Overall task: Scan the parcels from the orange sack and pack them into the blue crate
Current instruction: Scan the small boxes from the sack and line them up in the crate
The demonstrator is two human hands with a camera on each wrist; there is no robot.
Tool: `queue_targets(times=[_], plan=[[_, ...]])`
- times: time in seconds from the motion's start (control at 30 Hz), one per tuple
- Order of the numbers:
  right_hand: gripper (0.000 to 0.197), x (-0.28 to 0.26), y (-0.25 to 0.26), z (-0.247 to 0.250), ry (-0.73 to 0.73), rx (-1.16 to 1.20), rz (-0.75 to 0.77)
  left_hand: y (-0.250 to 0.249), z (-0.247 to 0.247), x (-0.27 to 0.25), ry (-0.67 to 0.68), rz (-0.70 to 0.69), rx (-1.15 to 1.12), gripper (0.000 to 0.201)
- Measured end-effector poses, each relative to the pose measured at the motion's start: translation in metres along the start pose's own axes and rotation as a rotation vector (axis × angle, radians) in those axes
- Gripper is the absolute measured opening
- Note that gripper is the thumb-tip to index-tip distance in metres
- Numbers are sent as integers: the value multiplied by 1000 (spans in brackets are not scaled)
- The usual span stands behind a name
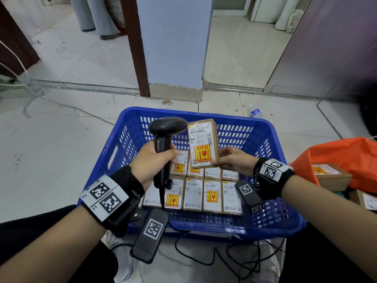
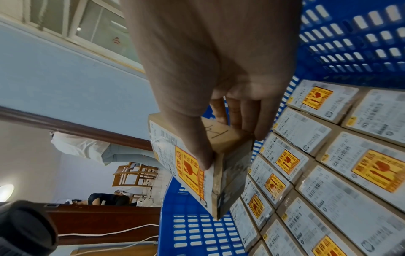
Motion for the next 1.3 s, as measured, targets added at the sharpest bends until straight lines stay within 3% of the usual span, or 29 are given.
queue_targets(times=[0.17, 0.23, 0.37, 0.53, 0.73, 0.83, 0.97, 1.13, 1.23, 1.3], plan=[[49, -3, 16, -3, 43, -134, 5, -3, 23, -2, -19, -6, -41, 7], [35, -3, 15, -16, 110, -186, -32, -2, 32, -2, -30, -4, -53, 8], [26, 16, 12, -56, 214, -378, -86, 3, 52, -3, -58, 8, -78, 7], [47, 62, 16, -124, 311, -673, -40, 7, 75, -6, -106, 3, -107, 9], [41, 95, 5, -222, 667, -1290, 57, 8, 88, -6, -126, 20, -136, 9], [64, 117, -21, -264, 763, -1508, 120, 9, 93, -4, -131, 19, -90, 7], [60, 147, -42, -303, 731, -1558, 180, 9, 99, -4, -134, 13, -78, 3], [82, 213, -98, -354, 630, -1526, 290, 3, 101, -4, -112, 8, -87, 5], [81, 195, -73, -357, 577, -1501, 314, 4, 104, -4, -130, 21, -107, 8], [80, 213, -89, -366, 614, -1480, 292, 6, 104, -4, -134, 29, -117, 9]])
Point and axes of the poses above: each hand's wrist, its own x-axis towards the middle knuckle, its own z-axis out of the back of the hand, y = z × x, the point moved 10 cm from there along x, towards the middle knuckle, and after that the axes turned 11 degrees about -x, right-handed, at the moved point
